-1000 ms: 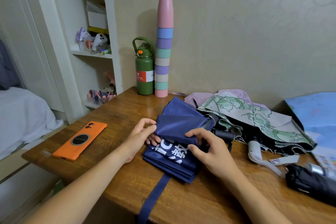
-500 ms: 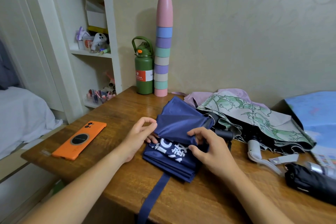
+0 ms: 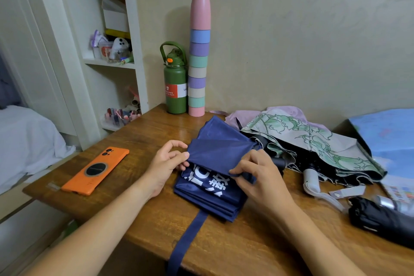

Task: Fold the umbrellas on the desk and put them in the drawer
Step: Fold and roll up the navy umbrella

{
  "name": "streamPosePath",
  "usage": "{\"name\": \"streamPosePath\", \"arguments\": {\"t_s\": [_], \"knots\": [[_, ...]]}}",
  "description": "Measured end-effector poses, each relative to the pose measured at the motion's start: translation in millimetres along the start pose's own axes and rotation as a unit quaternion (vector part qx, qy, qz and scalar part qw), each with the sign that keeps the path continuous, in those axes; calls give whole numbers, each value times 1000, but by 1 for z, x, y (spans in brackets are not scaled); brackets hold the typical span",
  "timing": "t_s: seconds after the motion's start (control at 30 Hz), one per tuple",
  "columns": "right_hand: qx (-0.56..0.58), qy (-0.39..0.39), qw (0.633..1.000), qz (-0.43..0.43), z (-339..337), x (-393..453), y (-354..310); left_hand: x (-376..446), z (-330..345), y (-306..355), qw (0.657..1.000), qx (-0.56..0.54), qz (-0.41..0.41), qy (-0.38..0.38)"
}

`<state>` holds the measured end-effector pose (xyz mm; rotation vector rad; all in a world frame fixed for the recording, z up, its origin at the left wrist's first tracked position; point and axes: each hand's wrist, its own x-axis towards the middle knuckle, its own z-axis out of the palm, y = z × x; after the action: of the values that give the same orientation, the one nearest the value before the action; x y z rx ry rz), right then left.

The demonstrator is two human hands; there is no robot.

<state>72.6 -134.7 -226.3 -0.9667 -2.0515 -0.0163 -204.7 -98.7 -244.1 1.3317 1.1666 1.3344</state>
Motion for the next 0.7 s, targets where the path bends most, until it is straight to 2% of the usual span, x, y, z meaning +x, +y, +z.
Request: {"name": "streamPosePath", "arguments": {"t_s": [0.23, 0.4, 0.5, 0.7], "knots": [[34, -21, 999, -13, -10, 3, 0, 1, 0, -2, 1000, -20, -21, 0], [44, -152, 987, -5, -3, -2, 8, 2, 9, -2, 997, 57, -56, 7], [43, -227, 973, 9, 0, -5, 12, 3, 9, -6, 995, 81, -50, 7], [50, -255, 965, -17, 2, -2, 8, 5, 13, -6, 988, 148, -17, 44]]}}
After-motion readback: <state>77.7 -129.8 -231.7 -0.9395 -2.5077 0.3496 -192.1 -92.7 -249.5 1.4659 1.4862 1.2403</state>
